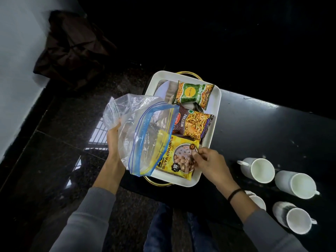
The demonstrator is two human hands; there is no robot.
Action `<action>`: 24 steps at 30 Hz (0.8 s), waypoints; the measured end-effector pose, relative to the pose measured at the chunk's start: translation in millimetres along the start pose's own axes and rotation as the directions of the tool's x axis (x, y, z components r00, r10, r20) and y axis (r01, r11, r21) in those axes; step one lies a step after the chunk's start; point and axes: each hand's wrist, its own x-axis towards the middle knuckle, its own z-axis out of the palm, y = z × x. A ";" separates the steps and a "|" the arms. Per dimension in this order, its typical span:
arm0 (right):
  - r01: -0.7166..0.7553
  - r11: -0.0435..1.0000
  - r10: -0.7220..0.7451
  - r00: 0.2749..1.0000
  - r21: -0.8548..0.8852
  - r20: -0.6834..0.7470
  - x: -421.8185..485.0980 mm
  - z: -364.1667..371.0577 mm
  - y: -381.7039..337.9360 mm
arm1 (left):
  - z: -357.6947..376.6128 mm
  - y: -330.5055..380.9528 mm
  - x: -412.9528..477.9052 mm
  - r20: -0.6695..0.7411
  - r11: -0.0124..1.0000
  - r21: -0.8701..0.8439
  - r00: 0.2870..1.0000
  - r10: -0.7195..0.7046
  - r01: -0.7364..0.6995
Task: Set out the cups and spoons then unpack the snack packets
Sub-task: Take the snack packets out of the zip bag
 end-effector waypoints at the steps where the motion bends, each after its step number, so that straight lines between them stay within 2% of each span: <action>1: 0.013 0.998 -0.015 0.999 -0.061 -0.033 -0.7 -1.2 -0.6 | 0.6 -1.4 -0.1 0.011 0.999 -0.033 1.000 -0.027 0.028; 3: 0.036 0.992 -0.046 0.995 -0.124 -0.084 -3.9 -3.5 -2.2 | -0.8 -4.0 -1.2 0.043 0.996 -0.082 0.999 -0.016 0.020; 5: 0.060 0.988 -0.076 0.990 -0.141 -0.117 -6.9 -5.5 -4.1 | -1.3 -3.1 -4.4 0.087 0.983 -0.172 0.995 -0.055 0.070; 7: 0.079 0.991 -0.094 0.986 -0.109 -0.140 -12.7 -9.2 -9.6 | -2.5 -5.2 -6.8 0.119 0.958 -0.241 0.984 -0.132 0.158; 9: 0.107 0.993 -0.115 0.982 -0.054 -0.152 -21.2 -15.5 -18.9 | -0.5 -1.5 -13.7 0.126 0.957 -0.208 0.976 -0.178 0.202; 11: 0.144 0.986 -0.131 0.981 0.080 -0.145 -31.3 -22.3 -29.5 | 3.6 1.5 -21.4 0.095 0.981 -0.105 0.984 -0.152 0.162; 14: 0.161 0.911 -0.142 0.987 0.379 -0.078 -51.4 -36.5 -50.9 | 17.2 17.8 -43.9 0.113 0.974 -0.143 0.980 -0.163 0.178; 16: 0.147 0.843 -0.153 0.988 0.517 -0.031 -61.9 -47.0 -65.5 | 27.1 30.6 -58.0 0.135 0.954 -0.228 0.977 -0.166 0.193; 19: 0.110 0.750 -0.163 0.986 0.652 0.020 -81.3 -68.6 -85.6 | 41.7 51.2 -78.3 0.078 0.971 -0.202 0.991 -0.113 0.126; 22: 0.102 0.655 -0.188 0.982 0.749 0.031 -104.0 -90.6 -97.0 | 55.7 70.8 -103.7 0.063 0.960 -0.238 0.988 -0.138 0.149; 24: 0.125 0.595 -0.209 0.978 0.794 0.003 -118.7 -104.4 -101.2 | 65.6 79.5 -121.2 0.037 0.984 -0.154 0.996 -0.082 0.087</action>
